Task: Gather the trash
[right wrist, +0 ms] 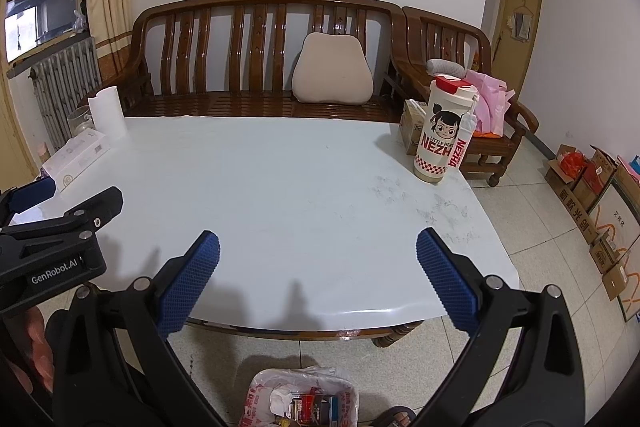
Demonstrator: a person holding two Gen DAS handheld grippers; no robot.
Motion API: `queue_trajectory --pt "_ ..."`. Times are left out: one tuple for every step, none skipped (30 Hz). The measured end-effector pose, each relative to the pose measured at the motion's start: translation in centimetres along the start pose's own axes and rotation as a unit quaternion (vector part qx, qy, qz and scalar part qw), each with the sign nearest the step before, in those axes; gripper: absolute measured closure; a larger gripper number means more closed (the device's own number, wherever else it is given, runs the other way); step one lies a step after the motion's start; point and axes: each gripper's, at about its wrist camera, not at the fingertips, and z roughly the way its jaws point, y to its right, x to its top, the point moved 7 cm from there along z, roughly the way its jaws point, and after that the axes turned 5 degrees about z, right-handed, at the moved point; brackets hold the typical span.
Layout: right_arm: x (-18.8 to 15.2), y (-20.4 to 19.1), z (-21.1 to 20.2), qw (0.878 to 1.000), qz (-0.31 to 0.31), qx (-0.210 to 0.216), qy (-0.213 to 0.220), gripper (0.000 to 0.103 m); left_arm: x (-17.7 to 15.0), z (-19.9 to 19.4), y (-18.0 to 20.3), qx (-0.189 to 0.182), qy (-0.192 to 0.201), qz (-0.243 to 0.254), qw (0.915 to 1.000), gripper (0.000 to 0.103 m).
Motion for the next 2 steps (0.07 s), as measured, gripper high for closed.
queue_trajectory --pt "-0.06 0.13 0.03 1.0 0.001 0.001 -0.001 0.007 -0.03 0.0 0.03 0.0 -0.001 0.0 1.0 0.008" --pt "-0.17 0.21 0.08 1.0 0.001 0.001 -0.001 0.007 -0.05 0.0 -0.01 0.001 -0.002 -0.001 1.0 0.008"
